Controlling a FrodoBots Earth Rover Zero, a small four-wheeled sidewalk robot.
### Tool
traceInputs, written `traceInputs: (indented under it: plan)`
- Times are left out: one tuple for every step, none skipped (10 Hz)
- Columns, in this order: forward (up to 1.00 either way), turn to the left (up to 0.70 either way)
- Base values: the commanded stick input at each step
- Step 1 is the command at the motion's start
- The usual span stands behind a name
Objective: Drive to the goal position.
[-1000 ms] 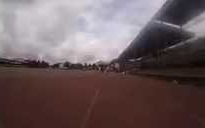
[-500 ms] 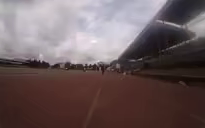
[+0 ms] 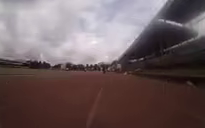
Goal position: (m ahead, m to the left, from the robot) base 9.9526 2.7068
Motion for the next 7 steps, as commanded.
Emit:
traceInputs:
  plan:
    - [0.7, 0.0]
    - [0.7, 0.0]
    - [0.7, 0.0]
    - [0.7, 0.0]
    - [0.7, 0.0]
    - [0.7, 0.0]
    - [0.7, 0.0]
